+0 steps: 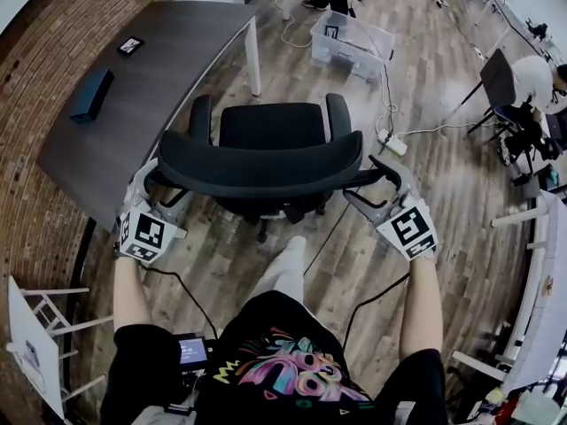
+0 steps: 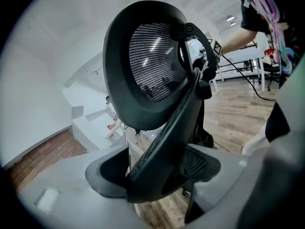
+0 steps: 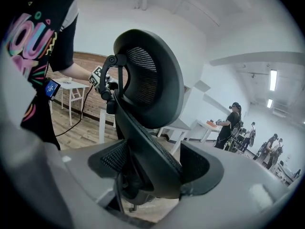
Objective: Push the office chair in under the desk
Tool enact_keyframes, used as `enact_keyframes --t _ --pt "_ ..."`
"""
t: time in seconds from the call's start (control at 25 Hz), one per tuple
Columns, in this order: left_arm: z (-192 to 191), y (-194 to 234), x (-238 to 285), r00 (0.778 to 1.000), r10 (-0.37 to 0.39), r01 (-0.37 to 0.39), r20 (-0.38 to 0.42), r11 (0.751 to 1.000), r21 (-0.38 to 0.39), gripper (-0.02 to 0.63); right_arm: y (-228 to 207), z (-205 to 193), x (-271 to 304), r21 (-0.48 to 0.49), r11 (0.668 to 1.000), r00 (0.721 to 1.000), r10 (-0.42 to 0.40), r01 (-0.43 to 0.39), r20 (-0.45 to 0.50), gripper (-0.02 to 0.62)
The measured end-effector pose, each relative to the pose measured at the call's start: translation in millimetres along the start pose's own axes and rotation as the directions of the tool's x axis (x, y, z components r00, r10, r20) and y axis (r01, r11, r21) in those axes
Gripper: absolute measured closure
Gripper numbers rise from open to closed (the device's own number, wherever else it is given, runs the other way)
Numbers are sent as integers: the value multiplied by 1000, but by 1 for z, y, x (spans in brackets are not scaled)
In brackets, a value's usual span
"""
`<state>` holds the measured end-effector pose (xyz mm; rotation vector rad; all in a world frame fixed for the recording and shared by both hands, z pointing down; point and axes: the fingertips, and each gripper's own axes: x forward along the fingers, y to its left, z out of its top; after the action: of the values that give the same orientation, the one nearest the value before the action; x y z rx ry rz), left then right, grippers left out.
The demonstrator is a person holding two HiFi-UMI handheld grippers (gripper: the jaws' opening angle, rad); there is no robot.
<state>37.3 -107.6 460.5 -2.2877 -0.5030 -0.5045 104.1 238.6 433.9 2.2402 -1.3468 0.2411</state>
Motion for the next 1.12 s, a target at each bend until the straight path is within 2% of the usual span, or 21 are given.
enact_keyframes --t 0.28,0.6,0.92,1.12 --pt "13 0 14 999 41 -42 -32 999 -31 253 -34 -7 10 -38 999 998 36 -34 58 247" --pt "43 -5 41 989 117 -124 -85 990 -74 245 -90 -24 20 -67 993 990 107 -101 90 247" --pt "66 -3 79 977 179 -189 -112 979 -78 247 -152 -36 51 -114 977 972 196 -182 127 242" --pt "93 -13 87 963 234 -248 -135 963 -102 250 -193 -39 51 -148 960 954 260 -239 146 241"
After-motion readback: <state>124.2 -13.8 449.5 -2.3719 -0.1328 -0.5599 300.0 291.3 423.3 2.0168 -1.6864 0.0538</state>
